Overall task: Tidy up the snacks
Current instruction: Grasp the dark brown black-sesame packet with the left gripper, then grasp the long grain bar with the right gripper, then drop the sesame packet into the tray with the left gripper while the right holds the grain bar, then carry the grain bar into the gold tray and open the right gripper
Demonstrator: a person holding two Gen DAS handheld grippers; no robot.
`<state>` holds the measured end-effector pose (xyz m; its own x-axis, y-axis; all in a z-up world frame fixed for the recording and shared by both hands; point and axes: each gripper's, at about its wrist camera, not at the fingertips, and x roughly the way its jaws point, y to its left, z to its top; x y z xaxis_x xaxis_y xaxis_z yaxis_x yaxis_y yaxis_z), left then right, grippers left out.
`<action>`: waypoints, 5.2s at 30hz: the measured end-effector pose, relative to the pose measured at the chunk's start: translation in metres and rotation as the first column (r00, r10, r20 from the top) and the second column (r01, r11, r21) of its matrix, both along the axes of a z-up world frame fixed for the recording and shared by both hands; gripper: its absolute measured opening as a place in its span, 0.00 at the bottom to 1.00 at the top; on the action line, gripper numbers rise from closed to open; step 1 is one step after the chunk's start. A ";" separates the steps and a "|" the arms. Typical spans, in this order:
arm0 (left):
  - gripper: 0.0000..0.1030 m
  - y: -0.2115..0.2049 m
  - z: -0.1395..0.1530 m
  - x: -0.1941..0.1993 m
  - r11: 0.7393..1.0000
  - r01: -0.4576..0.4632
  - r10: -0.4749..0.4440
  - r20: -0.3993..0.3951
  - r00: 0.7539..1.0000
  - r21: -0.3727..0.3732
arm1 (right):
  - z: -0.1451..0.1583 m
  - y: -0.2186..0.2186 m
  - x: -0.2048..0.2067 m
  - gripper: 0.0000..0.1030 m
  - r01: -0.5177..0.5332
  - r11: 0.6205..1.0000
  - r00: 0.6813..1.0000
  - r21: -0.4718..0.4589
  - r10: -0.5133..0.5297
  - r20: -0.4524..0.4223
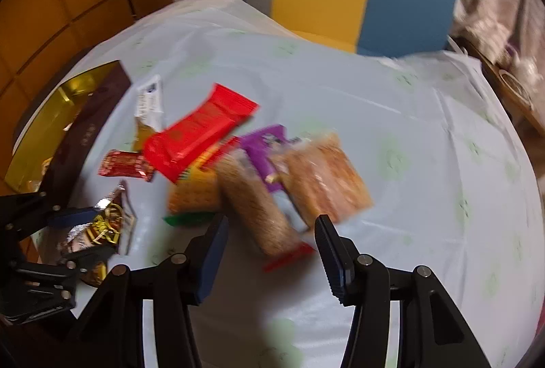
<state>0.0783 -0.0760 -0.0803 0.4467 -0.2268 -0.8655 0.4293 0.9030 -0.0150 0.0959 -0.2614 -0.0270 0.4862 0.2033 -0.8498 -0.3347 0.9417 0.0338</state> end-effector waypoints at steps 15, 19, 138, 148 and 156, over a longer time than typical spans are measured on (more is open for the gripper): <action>0.43 0.017 -0.006 0.002 0.994 -0.008 0.007 -0.012 1.000 -0.111 | -0.037 0.033 0.018 0.29 -0.074 0.989 0.986 -0.129 0.053 -0.160; 0.37 0.017 -0.006 -0.001 0.992 -0.007 0.008 0.009 1.000 -0.124 | -0.048 0.028 -0.008 0.28 -0.023 0.992 0.975 -0.126 -0.005 -0.220; 0.40 0.233 0.055 -0.045 0.797 -0.571 0.586 0.022 0.810 -0.199 | -0.004 0.101 -0.075 0.28 0.043 0.945 0.984 0.324 0.016 -0.176; 0.40 0.242 0.057 -0.051 0.790 -0.583 0.599 0.036 0.800 -0.190 | 0.041 0.189 -0.054 0.28 -0.172 0.928 0.976 0.330 0.206 -0.068; 0.40 0.247 0.059 -0.056 0.785 -0.592 0.609 0.056 0.791 -0.183 | 0.044 0.232 -0.047 0.28 -0.248 0.922 0.960 0.298 0.275 -0.049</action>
<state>0.0222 0.1708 -0.0211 0.6216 -0.0022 -0.7833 -0.1928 0.9688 -0.1557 0.0485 -0.0295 0.0168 0.3088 0.5537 -0.7734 -0.5510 0.7669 0.3290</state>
